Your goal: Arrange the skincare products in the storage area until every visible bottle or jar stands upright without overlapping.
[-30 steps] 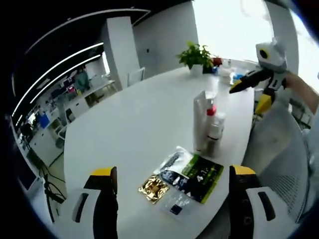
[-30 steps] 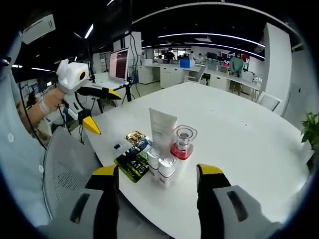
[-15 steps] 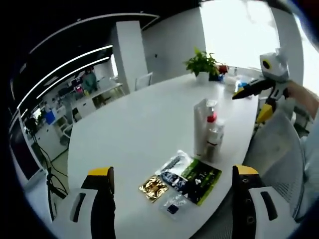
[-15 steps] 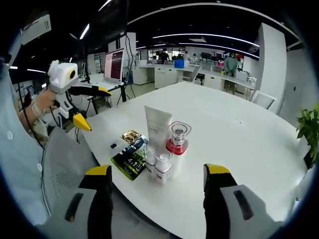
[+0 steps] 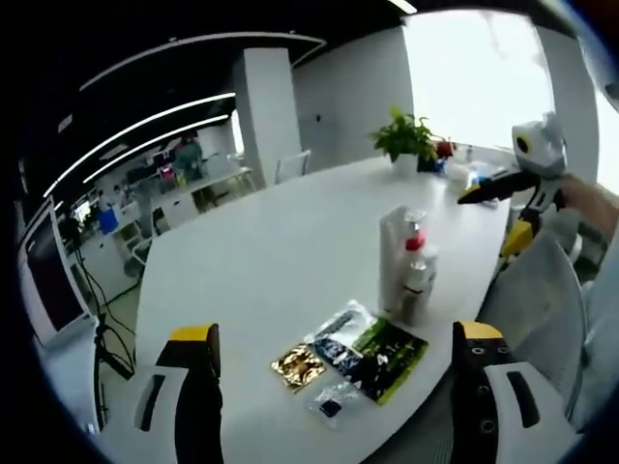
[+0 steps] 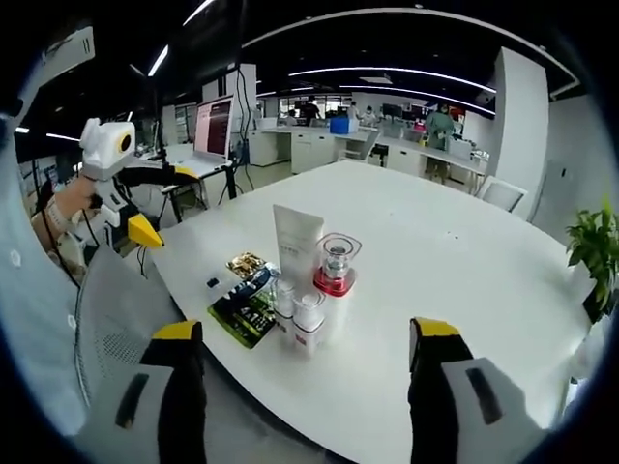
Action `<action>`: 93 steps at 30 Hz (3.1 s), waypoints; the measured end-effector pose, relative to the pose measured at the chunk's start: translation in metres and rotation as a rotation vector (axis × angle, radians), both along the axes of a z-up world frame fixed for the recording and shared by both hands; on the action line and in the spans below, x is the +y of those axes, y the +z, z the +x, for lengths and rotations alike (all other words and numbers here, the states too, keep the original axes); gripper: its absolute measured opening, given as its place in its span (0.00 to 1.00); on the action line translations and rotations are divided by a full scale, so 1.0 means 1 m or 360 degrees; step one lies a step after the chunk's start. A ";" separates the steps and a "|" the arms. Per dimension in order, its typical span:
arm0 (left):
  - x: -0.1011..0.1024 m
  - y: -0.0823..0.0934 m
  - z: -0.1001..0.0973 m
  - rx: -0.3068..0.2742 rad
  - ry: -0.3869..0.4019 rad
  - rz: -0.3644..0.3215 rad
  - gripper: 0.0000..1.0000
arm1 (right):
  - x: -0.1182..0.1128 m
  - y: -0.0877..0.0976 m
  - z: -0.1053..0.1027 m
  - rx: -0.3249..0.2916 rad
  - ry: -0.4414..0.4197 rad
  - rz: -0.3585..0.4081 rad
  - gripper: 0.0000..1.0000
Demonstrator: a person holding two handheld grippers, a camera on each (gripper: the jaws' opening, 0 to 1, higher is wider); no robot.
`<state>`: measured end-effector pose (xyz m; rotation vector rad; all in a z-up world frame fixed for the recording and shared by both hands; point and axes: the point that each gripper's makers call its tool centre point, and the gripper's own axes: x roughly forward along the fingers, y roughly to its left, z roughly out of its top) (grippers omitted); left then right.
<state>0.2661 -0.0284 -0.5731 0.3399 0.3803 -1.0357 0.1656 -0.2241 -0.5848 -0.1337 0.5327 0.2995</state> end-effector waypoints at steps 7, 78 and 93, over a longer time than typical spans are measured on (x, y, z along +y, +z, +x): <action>0.007 0.001 0.000 -0.0003 0.0041 -0.0007 0.97 | 0.001 0.000 0.000 -0.0018 -0.0023 0.0011 0.95; 0.019 -0.009 -0.002 0.0014 0.0124 0.0025 0.97 | 0.004 -0.008 0.005 0.0045 0.0062 -0.0083 0.99; 0.025 -0.013 -0.003 0.0021 0.0160 0.0017 0.97 | 0.005 -0.011 0.006 0.0071 0.0075 -0.0085 0.99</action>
